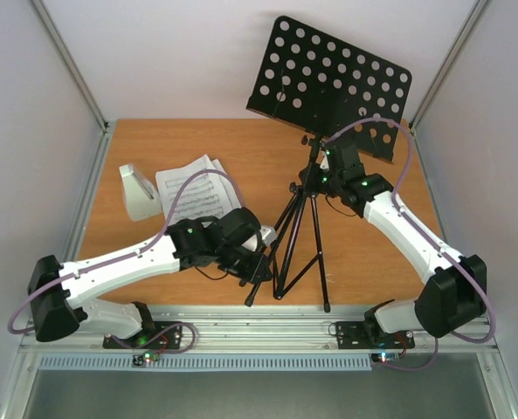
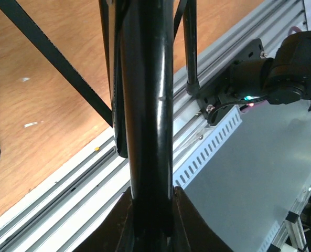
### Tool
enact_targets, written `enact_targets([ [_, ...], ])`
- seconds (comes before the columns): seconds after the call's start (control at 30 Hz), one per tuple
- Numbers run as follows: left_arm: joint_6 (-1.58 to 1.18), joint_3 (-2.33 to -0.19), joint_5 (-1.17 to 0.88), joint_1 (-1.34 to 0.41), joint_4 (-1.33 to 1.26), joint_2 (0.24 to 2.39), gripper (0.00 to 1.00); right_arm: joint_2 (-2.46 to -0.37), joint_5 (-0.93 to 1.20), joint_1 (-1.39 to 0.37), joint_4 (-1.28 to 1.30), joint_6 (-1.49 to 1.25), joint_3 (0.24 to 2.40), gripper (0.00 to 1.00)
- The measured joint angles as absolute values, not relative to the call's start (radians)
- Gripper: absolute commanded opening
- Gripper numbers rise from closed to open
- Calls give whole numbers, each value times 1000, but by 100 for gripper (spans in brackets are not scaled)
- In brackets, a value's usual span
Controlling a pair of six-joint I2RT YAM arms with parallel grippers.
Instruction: Pack up the instrument practice props
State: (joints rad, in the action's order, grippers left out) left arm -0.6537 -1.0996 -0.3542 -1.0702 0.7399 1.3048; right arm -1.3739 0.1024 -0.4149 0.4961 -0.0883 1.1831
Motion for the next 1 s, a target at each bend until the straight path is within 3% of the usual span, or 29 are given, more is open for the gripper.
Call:
enact_targets([
  [0.63, -686, -1096, -293, -1054, 813, 1287, 13, -1507, 127, -412, 435, -214, 1120, 1],
  [1.0, -570, -1092, -248, -1053, 632, 1274, 45, -1587, 128, -411, 329, -253, 1065, 1],
])
